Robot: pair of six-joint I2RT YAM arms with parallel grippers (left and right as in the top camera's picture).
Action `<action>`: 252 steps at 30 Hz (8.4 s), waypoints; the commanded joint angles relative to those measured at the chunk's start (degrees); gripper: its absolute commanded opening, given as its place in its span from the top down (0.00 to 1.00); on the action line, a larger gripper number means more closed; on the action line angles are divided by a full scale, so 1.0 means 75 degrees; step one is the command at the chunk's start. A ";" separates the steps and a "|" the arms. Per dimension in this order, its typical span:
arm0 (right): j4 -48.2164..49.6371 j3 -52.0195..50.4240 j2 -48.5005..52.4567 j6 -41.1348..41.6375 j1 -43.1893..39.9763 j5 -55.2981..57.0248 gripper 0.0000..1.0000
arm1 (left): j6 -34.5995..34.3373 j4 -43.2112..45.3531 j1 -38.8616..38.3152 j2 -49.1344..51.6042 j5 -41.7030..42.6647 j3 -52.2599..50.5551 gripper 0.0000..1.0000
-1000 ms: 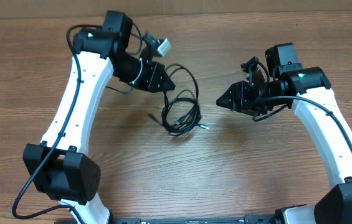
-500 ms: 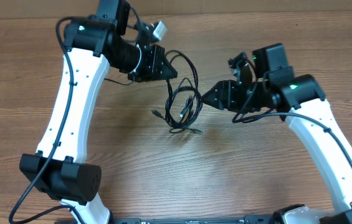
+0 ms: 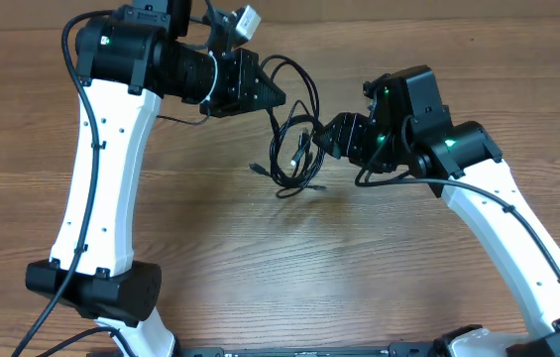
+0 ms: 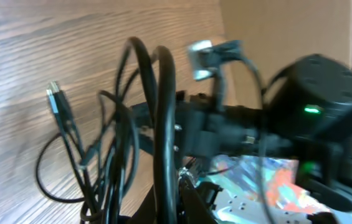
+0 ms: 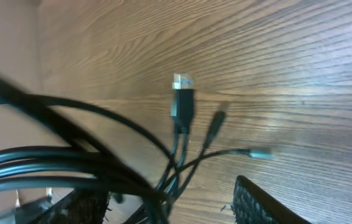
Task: Untangle cables
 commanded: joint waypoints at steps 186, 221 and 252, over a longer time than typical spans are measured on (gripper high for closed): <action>0.1029 -0.2104 0.0956 -0.3255 -0.0982 0.0274 0.96 | -0.0108 -0.1647 -0.1848 0.2527 -0.5106 0.3302 0.40; -0.6677 0.7831 0.0175 -0.3448 -0.0965 -0.2084 0.96 | 0.2908 -0.1011 -0.2052 0.2530 -0.3048 0.1466 0.43; -0.6677 0.7819 0.0391 -0.3249 -0.0965 -0.1760 0.96 | 0.6411 -0.0131 -0.1923 0.2524 0.0047 -0.1512 0.33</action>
